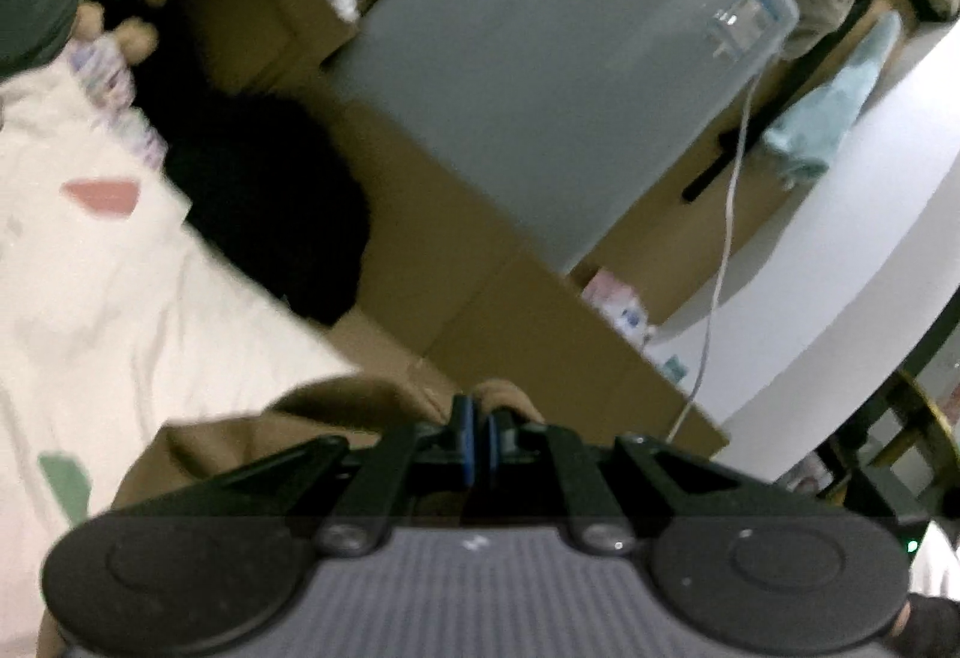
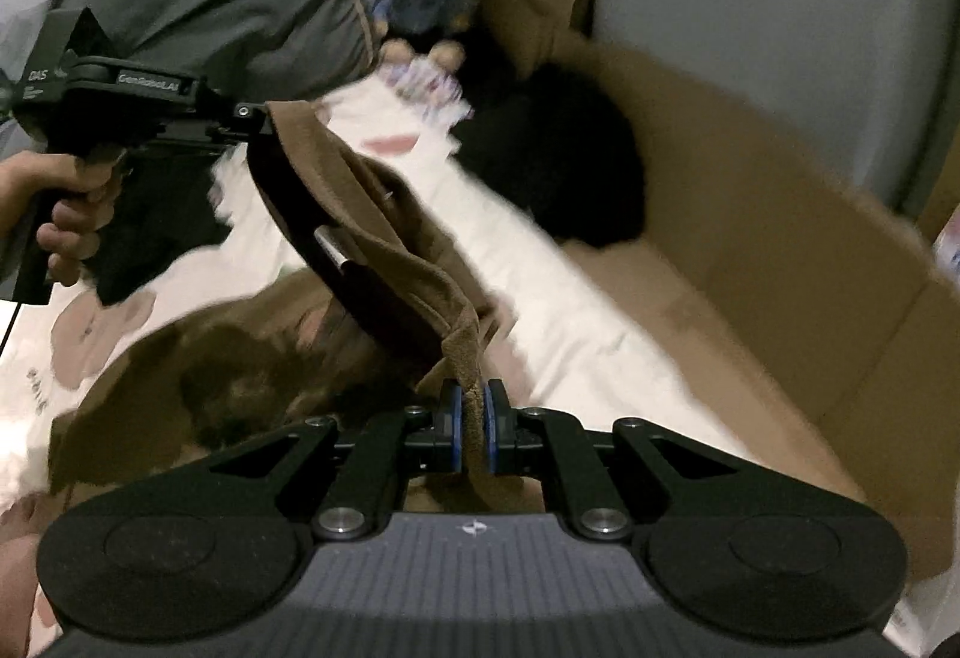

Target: Fold clothes

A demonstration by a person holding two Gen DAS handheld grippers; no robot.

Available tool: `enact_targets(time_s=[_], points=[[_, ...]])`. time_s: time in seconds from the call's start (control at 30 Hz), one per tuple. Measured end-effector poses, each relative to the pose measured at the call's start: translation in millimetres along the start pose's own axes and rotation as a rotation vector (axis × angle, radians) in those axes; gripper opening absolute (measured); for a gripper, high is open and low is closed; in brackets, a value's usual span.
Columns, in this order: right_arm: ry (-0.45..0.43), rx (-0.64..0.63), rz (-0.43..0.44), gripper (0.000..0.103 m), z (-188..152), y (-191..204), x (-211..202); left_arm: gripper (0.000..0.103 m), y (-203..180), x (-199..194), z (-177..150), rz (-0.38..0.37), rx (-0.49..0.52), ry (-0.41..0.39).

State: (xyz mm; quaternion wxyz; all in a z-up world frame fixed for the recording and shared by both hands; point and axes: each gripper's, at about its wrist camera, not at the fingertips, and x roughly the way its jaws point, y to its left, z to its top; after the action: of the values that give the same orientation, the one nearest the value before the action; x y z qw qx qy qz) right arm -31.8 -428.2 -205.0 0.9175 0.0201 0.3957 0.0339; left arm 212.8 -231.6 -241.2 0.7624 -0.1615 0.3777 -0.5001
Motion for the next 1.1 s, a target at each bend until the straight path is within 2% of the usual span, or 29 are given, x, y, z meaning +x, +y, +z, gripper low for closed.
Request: enact_targets(time_s=[0.23, 0.43, 0.57, 0.63, 0.7, 0.8, 0.87, 0.97, 1.1], points=[[0.111, -0.101, 0.005, 0.009, -40.6, 30.5, 29.4, 0.006, 6.2, 10.3, -41.5, 0.022, 0.094, 0.132], [0.152, -0.094, -0.001, 0.009, -59.5, 31.9, 35.3, 0.014, 15.6, 12.5, -68.4, 0.042, 0.140, 0.204], [0.161, -0.098, -0.009, 0.009, -64.6, 30.6, 36.7, 0.043, 12.8, 9.8, -76.5, 0.086, 0.221, 0.257], [0.165, -0.104, -0.013, 0.009, -66.0, 30.2, 37.0, 0.053, 7.1, 5.4, -78.8, 0.089, 0.306, 0.285], [0.166, -0.109, -0.018, 0.010, -67.7, 30.2, 37.2, 0.054, 2.3, 3.2, -79.3, 0.085, 0.375, 0.308], [0.160, -0.109, -0.020, 0.010, -70.2, 29.0, 35.6, 0.060, -11.8, 0.1, -77.6, 0.087, 0.560, 0.350], [0.157, -0.101, -0.019, 0.010, -71.7, 28.5, 35.5, 0.061, -22.0, -0.1, -73.5, 0.084, 0.692, 0.378], [0.152, -0.088, -0.017, 0.011, -73.4, 27.9, 35.5, 0.061, -34.5, 5.5, -66.9, 0.098, 0.825, 0.403], [0.148, -0.072, 0.012, 0.015, -75.8, 25.7, 34.7, 0.061, -46.9, 18.2, -59.8, 0.099, 0.930, 0.438]])
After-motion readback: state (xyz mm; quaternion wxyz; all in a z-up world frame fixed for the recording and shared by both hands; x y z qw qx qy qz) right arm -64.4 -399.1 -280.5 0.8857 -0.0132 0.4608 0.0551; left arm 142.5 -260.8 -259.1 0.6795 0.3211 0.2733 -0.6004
